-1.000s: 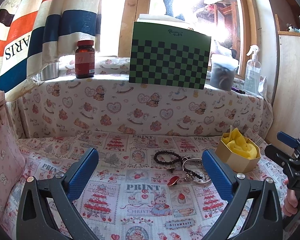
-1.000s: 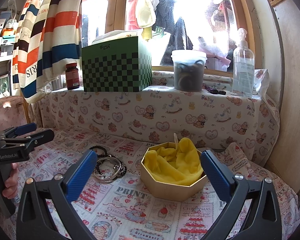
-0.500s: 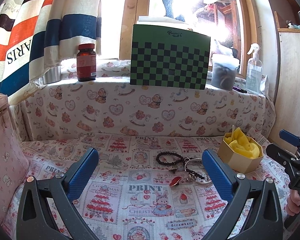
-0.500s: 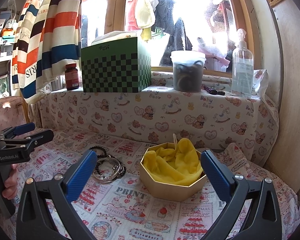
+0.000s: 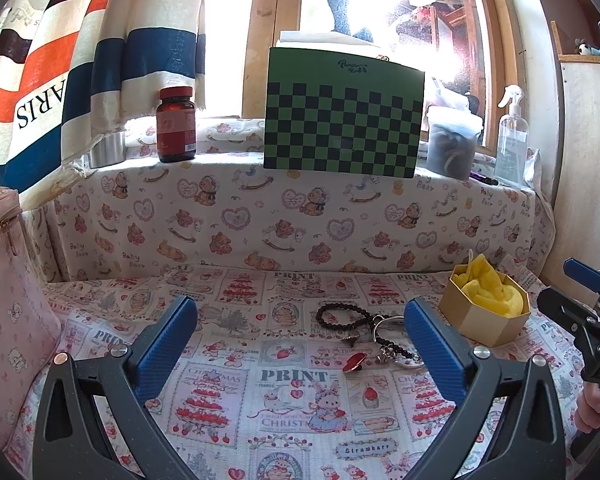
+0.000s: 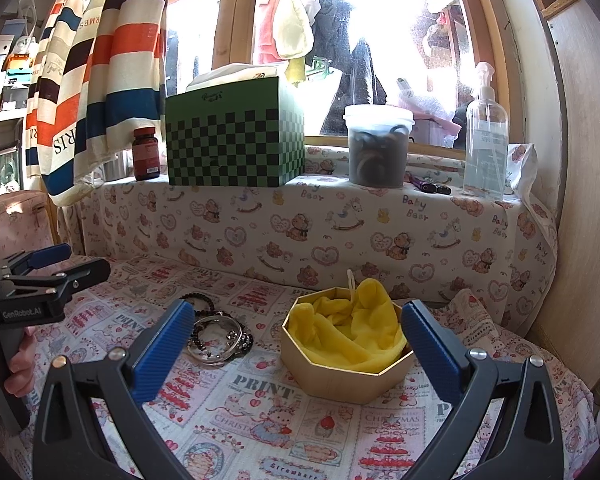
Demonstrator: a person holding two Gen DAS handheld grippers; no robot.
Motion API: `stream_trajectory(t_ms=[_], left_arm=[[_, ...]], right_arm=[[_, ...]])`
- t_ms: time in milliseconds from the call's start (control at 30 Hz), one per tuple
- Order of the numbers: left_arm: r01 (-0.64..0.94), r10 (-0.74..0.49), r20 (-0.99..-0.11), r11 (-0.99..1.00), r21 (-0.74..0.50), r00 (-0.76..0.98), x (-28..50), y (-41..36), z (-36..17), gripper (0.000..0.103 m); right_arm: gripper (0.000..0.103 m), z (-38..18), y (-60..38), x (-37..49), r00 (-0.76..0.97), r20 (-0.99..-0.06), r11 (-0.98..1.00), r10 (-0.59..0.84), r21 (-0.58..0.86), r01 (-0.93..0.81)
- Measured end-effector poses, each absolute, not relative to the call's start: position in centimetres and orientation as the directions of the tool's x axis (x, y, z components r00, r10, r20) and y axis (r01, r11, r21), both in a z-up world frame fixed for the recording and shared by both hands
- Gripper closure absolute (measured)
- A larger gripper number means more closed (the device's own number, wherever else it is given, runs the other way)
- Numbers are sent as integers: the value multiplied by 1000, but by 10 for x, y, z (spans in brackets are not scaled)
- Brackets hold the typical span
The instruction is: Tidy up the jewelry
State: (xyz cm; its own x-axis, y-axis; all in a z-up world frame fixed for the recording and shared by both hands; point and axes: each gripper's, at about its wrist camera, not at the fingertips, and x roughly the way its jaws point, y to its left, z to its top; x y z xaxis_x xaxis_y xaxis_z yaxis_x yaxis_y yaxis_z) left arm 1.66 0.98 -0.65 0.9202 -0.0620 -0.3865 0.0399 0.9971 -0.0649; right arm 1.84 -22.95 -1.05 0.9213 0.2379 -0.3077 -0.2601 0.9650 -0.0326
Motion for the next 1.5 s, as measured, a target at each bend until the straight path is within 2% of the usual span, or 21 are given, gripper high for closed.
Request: stream_trajectory(t_ms=[200,367,533,633,700,867,1033,1233,1400,1500], left_arm=[[9,-25,-396,999,-41,918,18,10,-7,1],[46,-59,-412,998,-41,909,22,13,-7,1],[61,-61,-474,998,-14,878,31,2,0,3],[89,-61,-546,996,26,836,44,-10,9,7],[123,-71,-631,992,40,773,59,-20,10,16],[205,-134,-809,979,-18,572,92,-47,-2,28],[319,-163,-894,947,-24,417,120,-84,-19,29],[409,-113,-937,912,34,330,139,-118,-42,28],[372,-41,-935,923,100,354,151,-125,-58,31],[346,-88,-944,938,30,319,160,-120,-61,33]], right_arm=[[0,-12,-226,29,912,-359,973,200,-40,-229],[0,-12,-237,31,920,-343,980,189,7,-199],[0,-12,-256,40,919,-367,990,144,52,-135],[0,-9,-271,44,922,-371,992,113,100,-82],[0,-7,-281,46,919,-377,987,119,149,-67],[0,-6,-286,48,920,-382,990,88,137,-37],[0,-7,-288,50,919,-389,993,61,120,-15],[0,-6,-297,53,916,-399,990,35,139,23],[0,-3,-304,52,911,-404,979,84,206,1],[0,1,-303,47,922,-379,981,77,196,-1]])
